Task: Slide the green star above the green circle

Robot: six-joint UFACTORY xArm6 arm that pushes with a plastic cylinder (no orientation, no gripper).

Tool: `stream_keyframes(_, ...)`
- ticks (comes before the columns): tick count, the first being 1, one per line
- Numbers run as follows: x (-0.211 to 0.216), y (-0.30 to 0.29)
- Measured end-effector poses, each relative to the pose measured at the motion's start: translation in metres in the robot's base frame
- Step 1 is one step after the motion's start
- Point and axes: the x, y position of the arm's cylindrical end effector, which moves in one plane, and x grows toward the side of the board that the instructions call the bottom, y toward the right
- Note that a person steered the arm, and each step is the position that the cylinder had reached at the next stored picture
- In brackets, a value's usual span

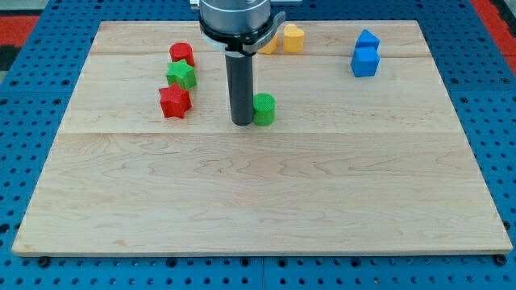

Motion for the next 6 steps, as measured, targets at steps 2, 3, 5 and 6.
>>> stream_keyframes(2, 0.035, -0.102)
stream_keyframes(3, 0.014, -0.177)
stream_keyframes(5, -0.072, -0.195)
stream_keyframes(6, -0.086, -0.151)
